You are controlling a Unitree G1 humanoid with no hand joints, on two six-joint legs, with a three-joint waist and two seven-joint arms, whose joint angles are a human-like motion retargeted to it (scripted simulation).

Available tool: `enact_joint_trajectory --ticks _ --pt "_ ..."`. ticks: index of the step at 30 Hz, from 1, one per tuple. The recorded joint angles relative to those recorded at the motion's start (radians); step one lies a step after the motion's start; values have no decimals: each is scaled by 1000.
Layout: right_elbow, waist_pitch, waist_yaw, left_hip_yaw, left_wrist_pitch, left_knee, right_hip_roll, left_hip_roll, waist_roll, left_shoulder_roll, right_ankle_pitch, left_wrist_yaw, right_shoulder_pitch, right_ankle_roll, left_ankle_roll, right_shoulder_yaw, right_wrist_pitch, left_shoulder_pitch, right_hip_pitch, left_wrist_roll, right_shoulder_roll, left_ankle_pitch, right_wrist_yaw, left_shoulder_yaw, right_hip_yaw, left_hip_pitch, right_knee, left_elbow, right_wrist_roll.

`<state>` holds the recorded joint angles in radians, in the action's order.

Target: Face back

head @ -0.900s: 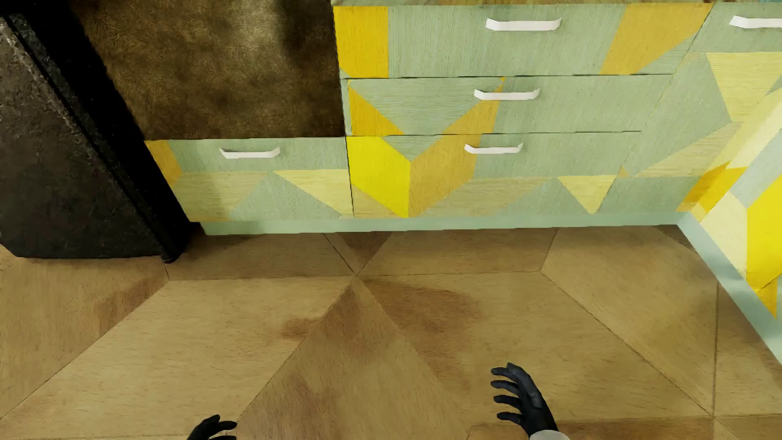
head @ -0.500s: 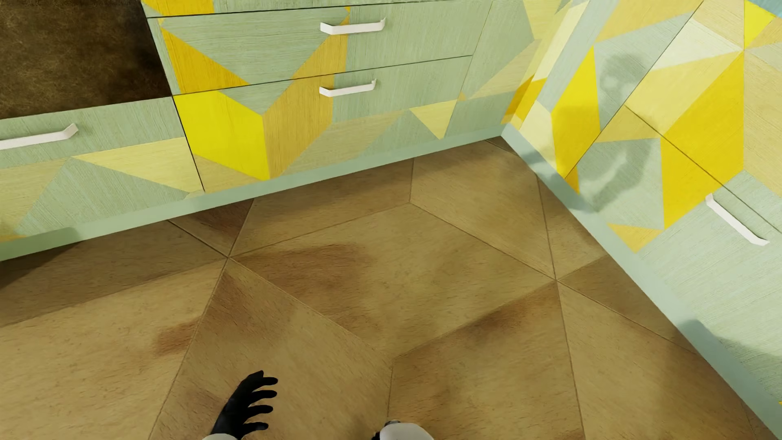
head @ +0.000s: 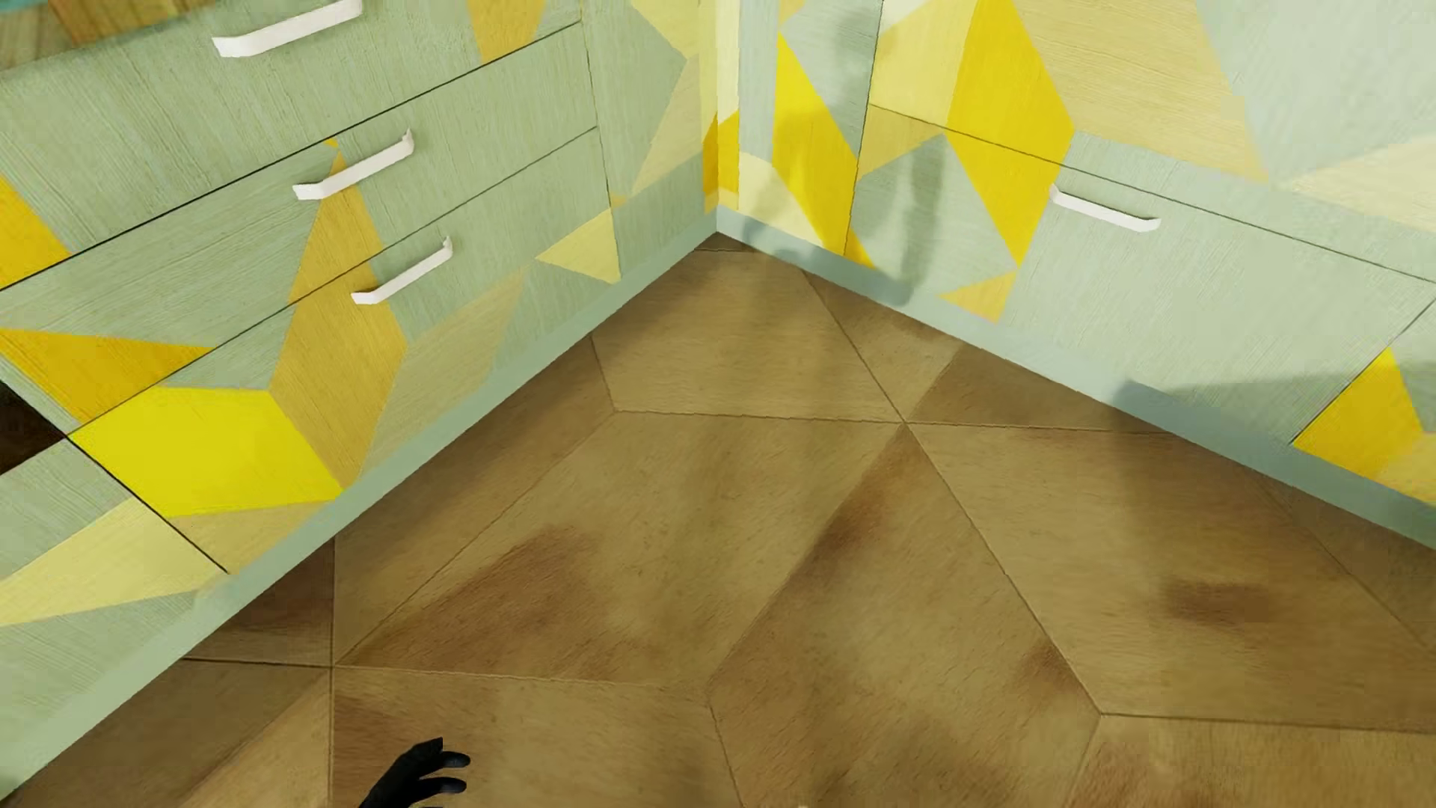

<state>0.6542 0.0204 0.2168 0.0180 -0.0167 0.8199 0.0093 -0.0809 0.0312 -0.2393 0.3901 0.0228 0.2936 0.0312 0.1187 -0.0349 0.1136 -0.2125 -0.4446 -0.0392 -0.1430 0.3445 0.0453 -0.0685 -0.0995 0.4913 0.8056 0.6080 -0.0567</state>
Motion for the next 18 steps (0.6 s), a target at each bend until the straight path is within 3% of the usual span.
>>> enact_joint_trajectory --ticks 1,2,4,8,11,13,15,16,17,18 --pt "9 3 5 -28 -23 -8 -38 -11 -16 24 -17 -19 -30 36 48 -14 26 17 4 1 -3 3 13 -5 24 -17 -14 -21 8" --pt "21 5 11 -46 -39 -21 -48 -19 -28 46 -35 -43 -57 42 45 -10 51 41 9 1 0 3 9 -29 28 -34 -28 -48 12" --pt "0 -13 50 -72 -13 -51 -21 -43 -37 62 -48 -74 -52 35 -71 -6 68 17 22 13 -3 4 -26 -19 12 -62 -58 -58 13" --pt "-3 3 62 -35 -13 -63 -10 -69 -61 78 -88 -45 -46 31 -14 12 29 37 -1 48 -5 37 -86 -32 16 -103 -78 -65 7" --pt "12 33 61 -21 0 -7 14 -95 -69 70 -104 22 -11 24 11 -4 -19 68 -10 53 -1 41 -77 -47 8 -105 -71 -60 5" --pt "1 24 88 -10 -22 12 31 -97 -58 76 -129 48 0 25 25 -7 -31 41 -26 42 9 23 -55 -34 -20 -92 -90 -90 3" --pt "14 13 118 8 -37 -70 38 -98 -33 72 -163 59 11 28 22 7 -19 34 -33 28 20 55 -39 -48 -23 -137 -129 -63 -21" --pt "5 -1 141 -2 -43 -121 40 -105 -28 56 -151 61 12 3 27 21 -3 17 -42 22 36 49 -6 -52 -17 -154 -148 -54 -30" --pt "-27 -8 150 -35 -57 -158 11 -108 -44 32 -90 65 25 -66 28 4 25 16 -60 16 34 33 25 -43 21 -178 -125 -57 -26" --pt "-3 -5 120 -55 -68 -140 -16 -116 -49 46 -52 63 32 -28 29 3 46 47 -75 7 3 46 28 -31 49 -182 -95 -62 -12"
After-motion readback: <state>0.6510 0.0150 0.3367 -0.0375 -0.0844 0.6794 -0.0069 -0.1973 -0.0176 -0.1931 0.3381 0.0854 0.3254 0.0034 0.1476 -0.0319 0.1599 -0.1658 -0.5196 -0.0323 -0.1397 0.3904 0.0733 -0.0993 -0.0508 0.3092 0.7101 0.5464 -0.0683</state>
